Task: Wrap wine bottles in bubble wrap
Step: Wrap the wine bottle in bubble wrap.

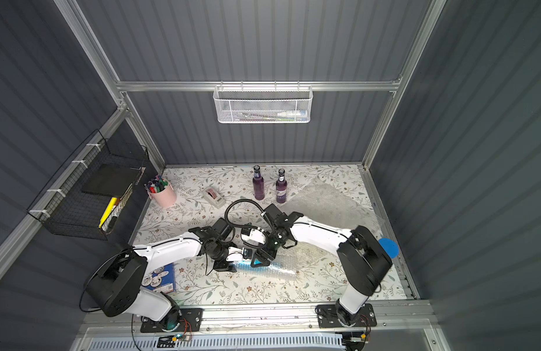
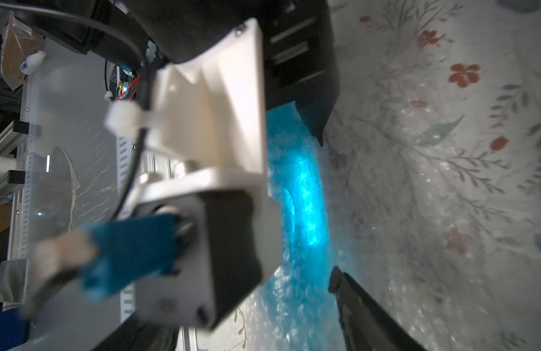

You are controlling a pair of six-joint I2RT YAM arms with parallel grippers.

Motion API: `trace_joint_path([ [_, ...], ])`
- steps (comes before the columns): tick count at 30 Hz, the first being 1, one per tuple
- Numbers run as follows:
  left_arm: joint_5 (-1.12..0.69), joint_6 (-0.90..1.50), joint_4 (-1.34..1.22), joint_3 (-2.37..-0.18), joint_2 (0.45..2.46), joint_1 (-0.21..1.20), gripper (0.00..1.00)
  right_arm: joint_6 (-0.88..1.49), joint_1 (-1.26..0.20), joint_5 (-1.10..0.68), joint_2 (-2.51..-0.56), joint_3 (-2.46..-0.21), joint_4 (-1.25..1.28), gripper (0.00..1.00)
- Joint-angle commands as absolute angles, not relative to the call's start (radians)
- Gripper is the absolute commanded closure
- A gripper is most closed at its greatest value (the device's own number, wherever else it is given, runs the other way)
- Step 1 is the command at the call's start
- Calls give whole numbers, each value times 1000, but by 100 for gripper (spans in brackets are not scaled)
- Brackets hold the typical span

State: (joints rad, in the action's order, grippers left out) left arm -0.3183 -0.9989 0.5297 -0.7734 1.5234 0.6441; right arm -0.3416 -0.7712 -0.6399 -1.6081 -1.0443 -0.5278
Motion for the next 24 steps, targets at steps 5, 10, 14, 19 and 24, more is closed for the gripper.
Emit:
trace_joint_path([
  [5,-591,-947,767,-933,1668,581,40,-359,-832,-406,-1329,-797,-354,20],
  [10,-648,-939,861,-1015,1780,559,40,-448,-1023,-76,-1246,-660,-190,18],
  [14,-668,-945,890,-1040,1825,548,40,-542,-1099,102,-1290,-641,-79,18],
  [19,-694,-946,910,-1054,1860,538,40,-666,-1150,272,-1430,-685,-19,17],
  [24,-688,-936,927,-1065,1869,532,36,-710,-1164,287,-1544,-711,9,18],
])
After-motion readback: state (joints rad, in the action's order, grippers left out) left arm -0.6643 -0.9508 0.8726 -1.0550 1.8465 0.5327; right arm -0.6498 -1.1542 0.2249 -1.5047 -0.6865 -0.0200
